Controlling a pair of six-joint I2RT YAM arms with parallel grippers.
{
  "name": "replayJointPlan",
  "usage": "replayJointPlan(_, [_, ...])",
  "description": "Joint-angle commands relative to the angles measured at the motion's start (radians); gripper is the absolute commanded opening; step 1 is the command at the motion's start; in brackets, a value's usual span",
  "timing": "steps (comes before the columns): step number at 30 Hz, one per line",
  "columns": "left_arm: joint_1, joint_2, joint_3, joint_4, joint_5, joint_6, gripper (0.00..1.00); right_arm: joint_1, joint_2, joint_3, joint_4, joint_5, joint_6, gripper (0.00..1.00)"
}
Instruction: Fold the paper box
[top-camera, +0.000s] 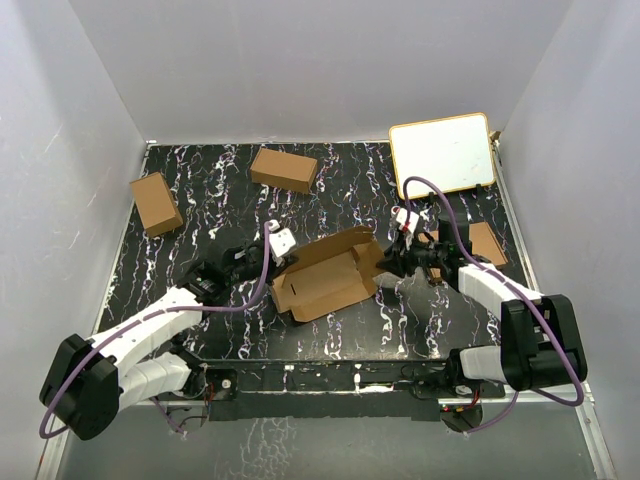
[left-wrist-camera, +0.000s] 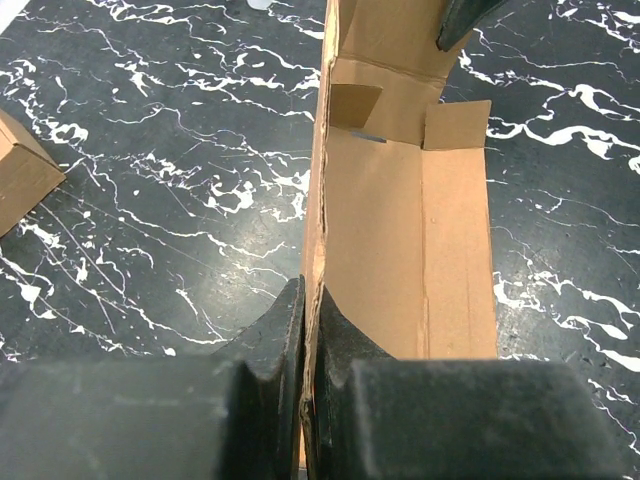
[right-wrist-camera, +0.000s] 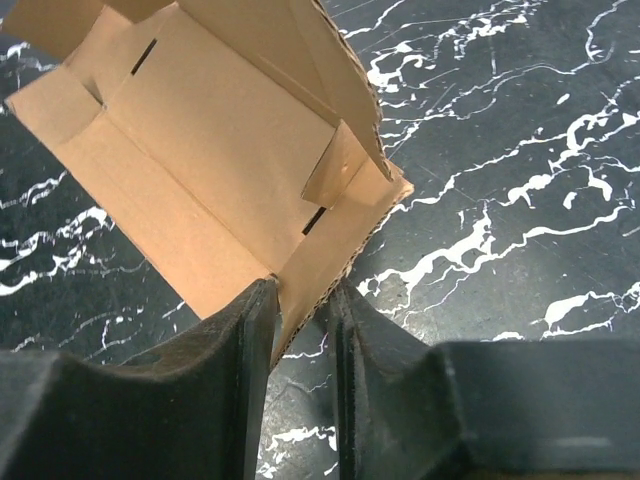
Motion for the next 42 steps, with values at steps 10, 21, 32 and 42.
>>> replayJointPlan(10, [-0.001,-0.022,0.001,-0.024,0.059,0.020,0.00,-0.164,-0.053,0.150,-0.232,-0.312,-0.117,0.63])
replayJointPlan(21, [-0.001,-0.021,0.005,-0.020,0.069,0.019,0.00,-0.143,0.154,0.415,-0.414,0.041,0.138,0.85])
replayJointPlan(32, [-0.001,-0.034,0.007,-0.018,0.078,0.024,0.00,-0.086,0.459,0.642,-0.702,0.129,0.003,0.81])
replayJointPlan(42, [-0.001,-0.040,0.006,-0.017,0.083,0.024,0.00,-0.049,0.652,0.797,-0.866,0.112,-0.073,0.42])
